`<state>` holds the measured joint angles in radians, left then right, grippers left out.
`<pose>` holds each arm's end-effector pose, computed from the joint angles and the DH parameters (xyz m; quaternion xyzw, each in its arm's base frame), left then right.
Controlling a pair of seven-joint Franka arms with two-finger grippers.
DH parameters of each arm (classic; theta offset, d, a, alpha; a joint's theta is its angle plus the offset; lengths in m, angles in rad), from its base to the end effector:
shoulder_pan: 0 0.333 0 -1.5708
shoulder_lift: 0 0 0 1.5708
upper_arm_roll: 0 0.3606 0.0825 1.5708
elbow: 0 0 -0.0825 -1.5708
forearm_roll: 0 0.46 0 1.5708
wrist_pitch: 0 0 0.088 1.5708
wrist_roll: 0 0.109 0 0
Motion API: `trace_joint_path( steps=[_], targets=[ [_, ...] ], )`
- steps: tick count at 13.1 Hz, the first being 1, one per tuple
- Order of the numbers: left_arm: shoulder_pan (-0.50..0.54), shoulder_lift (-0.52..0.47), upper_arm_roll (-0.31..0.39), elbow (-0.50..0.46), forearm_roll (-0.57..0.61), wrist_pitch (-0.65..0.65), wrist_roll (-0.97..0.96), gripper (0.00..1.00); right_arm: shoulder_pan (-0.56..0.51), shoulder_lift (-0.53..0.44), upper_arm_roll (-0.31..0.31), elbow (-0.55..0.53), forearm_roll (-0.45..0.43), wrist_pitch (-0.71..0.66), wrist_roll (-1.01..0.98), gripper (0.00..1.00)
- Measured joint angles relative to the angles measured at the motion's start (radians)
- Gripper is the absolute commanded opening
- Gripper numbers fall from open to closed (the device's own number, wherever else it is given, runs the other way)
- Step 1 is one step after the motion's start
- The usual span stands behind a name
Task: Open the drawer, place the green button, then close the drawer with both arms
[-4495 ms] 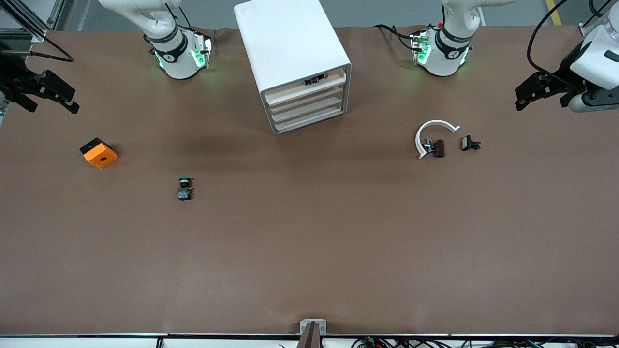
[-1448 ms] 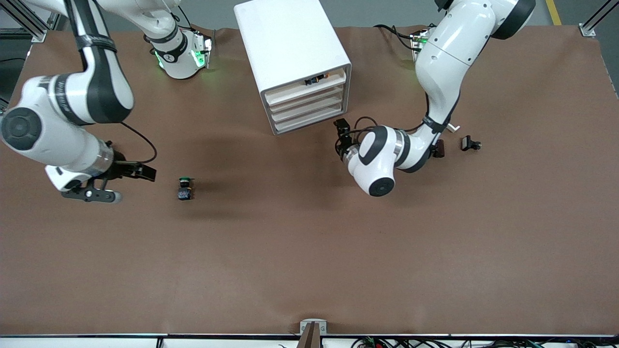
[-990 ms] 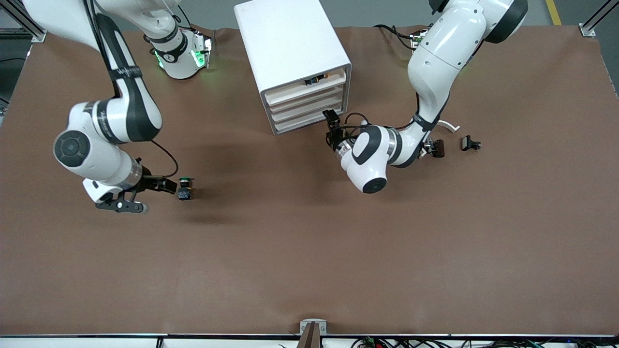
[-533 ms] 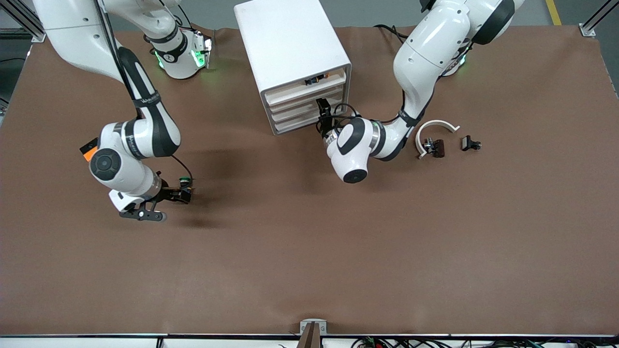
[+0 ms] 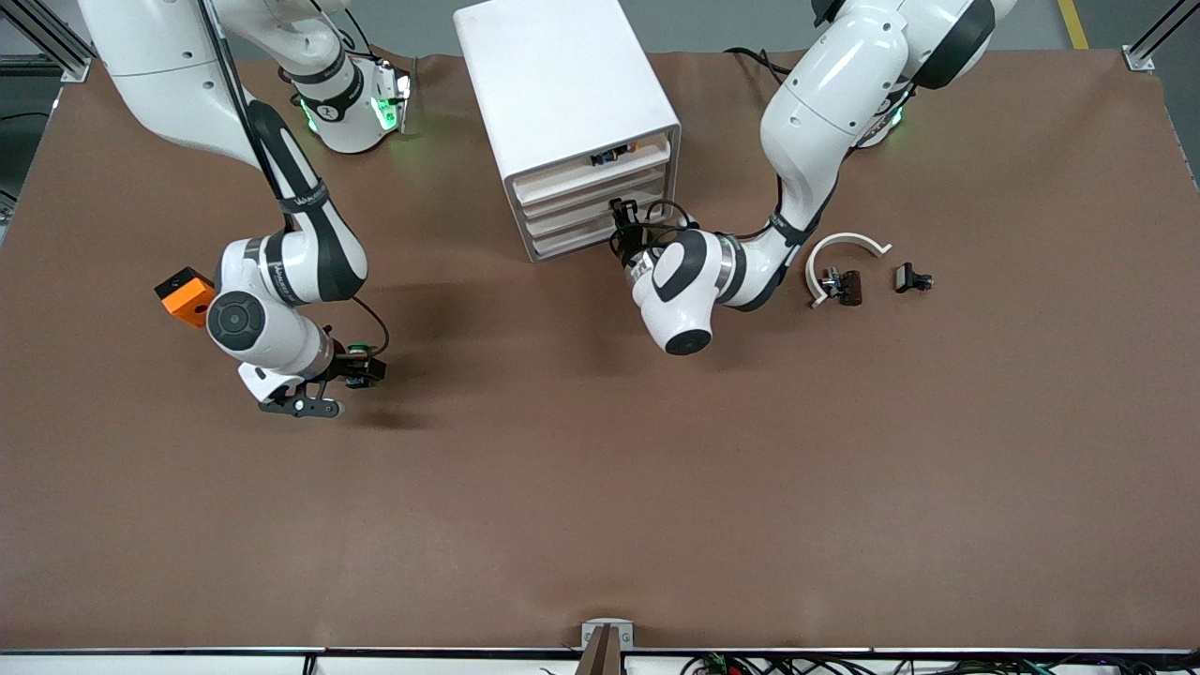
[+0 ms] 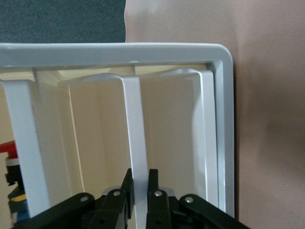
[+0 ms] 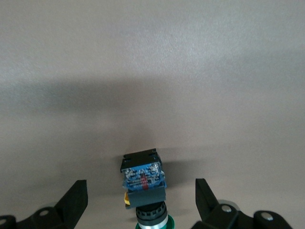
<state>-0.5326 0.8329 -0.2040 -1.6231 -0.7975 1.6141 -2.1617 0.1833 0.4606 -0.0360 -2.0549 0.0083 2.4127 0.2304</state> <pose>0.4660 -0.5094 0.1136 -0.5011 -0.6580 0.4647 0.3163 0.6400 0.0950 0.1777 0.9977 -0.0433 -0.0493 0.0150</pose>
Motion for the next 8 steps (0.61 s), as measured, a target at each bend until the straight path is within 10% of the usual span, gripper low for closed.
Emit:
trace_joint_path(
  steps=[4,8],
  targets=[
    [0.002,0.000,0.000,0.000,-0.001,0.000,0.000,0.00,0.000,0.004,0.000,-0.008,0.000,0.000,0.000,0.96],
    [0.014,0.000,0.014,0.011,-0.003,0.002,0.000,0.00,0.000,0.018,0.000,-0.008,0.000,0.008,0.000,0.41]
  ],
)
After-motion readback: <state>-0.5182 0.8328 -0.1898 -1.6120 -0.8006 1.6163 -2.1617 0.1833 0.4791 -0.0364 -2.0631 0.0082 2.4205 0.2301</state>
